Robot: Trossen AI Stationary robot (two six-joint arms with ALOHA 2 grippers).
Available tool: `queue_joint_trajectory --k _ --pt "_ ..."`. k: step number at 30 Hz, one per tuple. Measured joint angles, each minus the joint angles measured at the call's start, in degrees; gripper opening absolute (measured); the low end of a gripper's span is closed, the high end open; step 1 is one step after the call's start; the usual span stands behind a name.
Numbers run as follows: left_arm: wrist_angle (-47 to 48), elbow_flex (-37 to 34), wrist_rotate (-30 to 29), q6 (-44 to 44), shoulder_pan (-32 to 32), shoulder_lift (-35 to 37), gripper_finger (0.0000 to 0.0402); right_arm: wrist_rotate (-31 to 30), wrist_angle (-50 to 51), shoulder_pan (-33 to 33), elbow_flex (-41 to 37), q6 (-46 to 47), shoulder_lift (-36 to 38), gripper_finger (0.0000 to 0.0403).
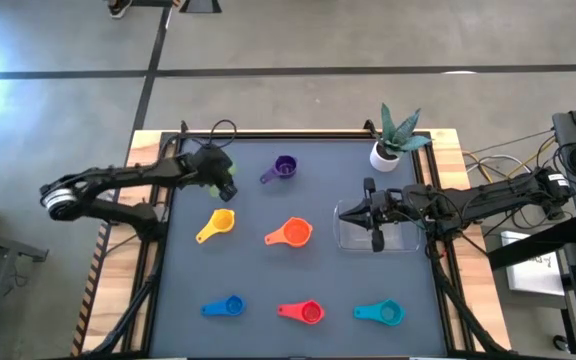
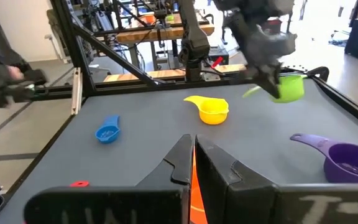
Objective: Nest measuring cups in basket
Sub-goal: Stack the green measuring cup on top of the orange measuring cup
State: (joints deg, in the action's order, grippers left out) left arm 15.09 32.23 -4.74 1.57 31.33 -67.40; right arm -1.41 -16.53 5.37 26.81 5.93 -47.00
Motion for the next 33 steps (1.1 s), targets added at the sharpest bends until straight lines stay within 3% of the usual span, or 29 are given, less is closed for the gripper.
queue_joint_trajectory --k 5,10,14,21,33 --pt "0.2 0.2 4.8 0.4 -10.0 7.1 0.0001 -0.2 0.0 0.0 0.0 0.0 0.0 0.0009" --pt "1.7 5.2 5.2 0.7 -21.2 8.0 0.0001 -0.2 0.0 0.0 0.0 0.0 0.0 0.0009" --pt "2.3 10.8 2.8 -1.1 -27.8 4.1 0.0001 -0.3 -0.5 0.0 0.0 0.0 0.0 0.0009" --pt "2.4 20.1 2.6 -4.7 -32.1 -6.4 0.0000 -0.3 -0.5 0.0 0.0 1.6 0.0 0.0009" --pt "-0.4 25.4 3.1 -10.3 -37.2 -19.5 0.0000 -0.3 -0.4 0.0 0.0 2.4 0.0 0.0009"
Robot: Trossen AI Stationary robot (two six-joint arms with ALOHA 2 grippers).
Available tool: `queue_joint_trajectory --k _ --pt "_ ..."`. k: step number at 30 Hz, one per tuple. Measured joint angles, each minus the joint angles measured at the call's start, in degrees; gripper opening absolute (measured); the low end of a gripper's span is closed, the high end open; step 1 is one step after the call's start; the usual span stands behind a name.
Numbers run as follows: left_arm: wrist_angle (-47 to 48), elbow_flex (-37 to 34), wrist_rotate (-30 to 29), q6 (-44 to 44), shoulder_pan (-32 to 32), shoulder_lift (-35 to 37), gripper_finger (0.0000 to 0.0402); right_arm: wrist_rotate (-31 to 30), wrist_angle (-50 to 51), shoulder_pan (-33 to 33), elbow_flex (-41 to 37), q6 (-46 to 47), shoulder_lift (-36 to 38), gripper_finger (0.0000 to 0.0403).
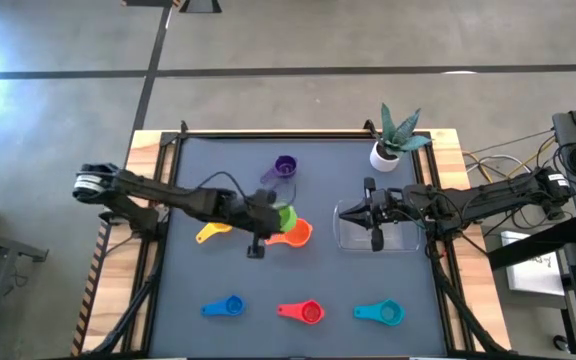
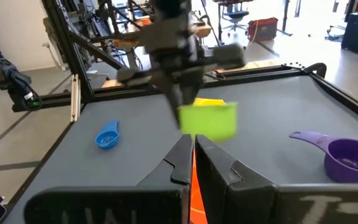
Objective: Nest measuring cups in basket
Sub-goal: Stack the green measuring cup on top of the orange measuring cup
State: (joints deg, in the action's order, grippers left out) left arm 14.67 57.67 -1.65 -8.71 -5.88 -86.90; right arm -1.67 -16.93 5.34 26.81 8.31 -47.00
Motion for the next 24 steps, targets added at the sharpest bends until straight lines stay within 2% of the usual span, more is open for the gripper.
queue_joint_trajectory --k 10,18,24 --pt "1.1 5.1 0.2 -6.0 -2.0 -7.4 0.0000 0.0 0.0 0.0 0.0 -0.7 0.0 0.0009" --pt "12.0 15.5 -0.5 -8.0 -1.8 -15.8 0.0002 0.0 0.0 0.0 0.0 -0.8 0.0 0.0009" --pt "16.6 20.1 -3.7 -8.4 -1.4 -18.9 0.0031 0.0 0.1 0.0 0.0 -0.8 0.0 0.0009"
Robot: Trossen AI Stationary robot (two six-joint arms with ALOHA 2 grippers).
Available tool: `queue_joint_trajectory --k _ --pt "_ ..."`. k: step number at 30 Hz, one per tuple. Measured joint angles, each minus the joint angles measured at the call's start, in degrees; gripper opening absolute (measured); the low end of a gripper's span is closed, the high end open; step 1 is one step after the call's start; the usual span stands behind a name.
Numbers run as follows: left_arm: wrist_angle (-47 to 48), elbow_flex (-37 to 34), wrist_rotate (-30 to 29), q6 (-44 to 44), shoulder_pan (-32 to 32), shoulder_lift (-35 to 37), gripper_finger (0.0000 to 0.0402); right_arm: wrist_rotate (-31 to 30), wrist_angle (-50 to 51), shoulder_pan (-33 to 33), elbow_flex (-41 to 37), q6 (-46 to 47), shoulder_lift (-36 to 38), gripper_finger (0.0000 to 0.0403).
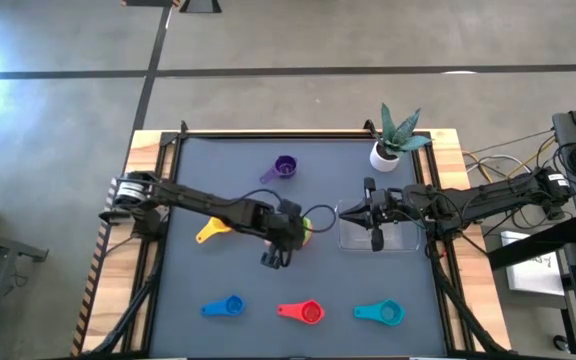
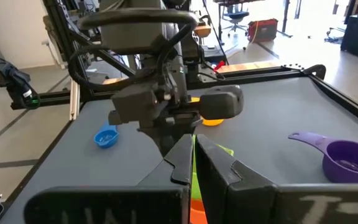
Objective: Nest measuring cups in basket
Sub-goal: Stack the green measuring cup on top of the orange measuring cup, then stack the violet measuring cup on top of the green measuring cup
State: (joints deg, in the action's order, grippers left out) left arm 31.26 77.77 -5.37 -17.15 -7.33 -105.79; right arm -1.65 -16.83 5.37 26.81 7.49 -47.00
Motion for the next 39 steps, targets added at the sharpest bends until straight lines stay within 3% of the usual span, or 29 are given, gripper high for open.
queue_joint_trajectory --k 12,16,19,23,29,33,39 --pt "1.9 -0.3 -0.1 1.7 0.0 0.3 0.0154 0.0 0.3 0.0 0.0 0.0 0.0 0.0009" --pt "3.4 -0.2 -0.5 2.0 0.2 2.3 0.0180 0.0 0.3 0.0 0.0 0.0 0.0 0.0009" --pt "3.8 -2.1 -3.9 2.1 1.2 6.5 0.0189 0.1 0.4 0.0 0.0 0.3 0.0 0.0009" --pt "-2.1 -9.8 -4.6 2.8 6.0 16.0 0.0192 0.1 0.4 0.0 0.0 0.7 0.0 0.0009" --pt "-20.9 -26.0 -4.7 9.6 18.9 26.6 0.0192 0.1 0.5 0.0 0.0 2.1 0.0 0.0009" --pt "-25.3 -30.7 -3.6 10.7 26.2 27.3 0.0192 0.1 0.4 0.0 0.0 3.2 0.0 0.0009" --pt "-25.7 -30.1 1.4 10.4 31.5 22.7 0.0200 0.0 0.3 0.0 0.0 3.5 0.0 0.0009"
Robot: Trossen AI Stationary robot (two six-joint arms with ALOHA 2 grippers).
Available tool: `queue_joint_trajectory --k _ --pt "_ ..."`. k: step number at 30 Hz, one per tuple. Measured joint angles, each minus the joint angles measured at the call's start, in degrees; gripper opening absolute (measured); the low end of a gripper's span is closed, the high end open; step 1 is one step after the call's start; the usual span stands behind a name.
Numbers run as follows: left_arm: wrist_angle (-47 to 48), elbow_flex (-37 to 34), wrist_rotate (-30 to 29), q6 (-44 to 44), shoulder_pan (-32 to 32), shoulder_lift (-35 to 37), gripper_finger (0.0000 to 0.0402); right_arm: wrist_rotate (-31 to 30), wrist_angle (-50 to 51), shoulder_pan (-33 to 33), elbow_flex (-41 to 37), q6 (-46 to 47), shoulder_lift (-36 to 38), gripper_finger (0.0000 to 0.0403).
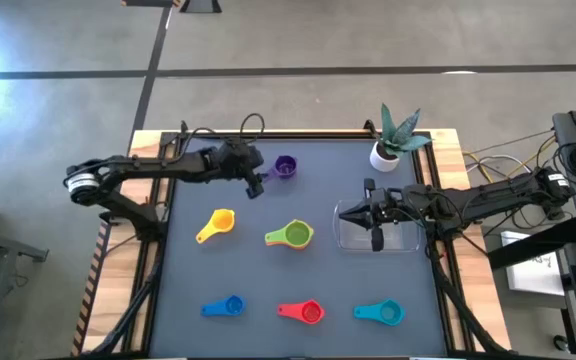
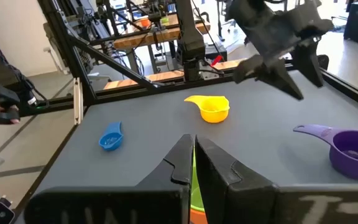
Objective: Nest measuring cups in basket
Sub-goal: Stack the violet measuring cup on top of the green measuring cup
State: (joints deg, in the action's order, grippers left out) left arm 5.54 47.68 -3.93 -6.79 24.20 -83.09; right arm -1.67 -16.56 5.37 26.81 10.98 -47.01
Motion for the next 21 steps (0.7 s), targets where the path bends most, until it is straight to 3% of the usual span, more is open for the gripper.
queue_joint_trajectory --k 12,21 --pt "6.3 11.1 -1.0 -0.2 1.5 -15.4 0.0300 -1.0 0.1 0.0 0.0 2.6 0.0 0.0009" --pt "10.5 14.5 -2.7 0.9 1.7 -20.1 0.0299 -1.0 0.0 0.0 0.0 2.1 0.0 0.0009"
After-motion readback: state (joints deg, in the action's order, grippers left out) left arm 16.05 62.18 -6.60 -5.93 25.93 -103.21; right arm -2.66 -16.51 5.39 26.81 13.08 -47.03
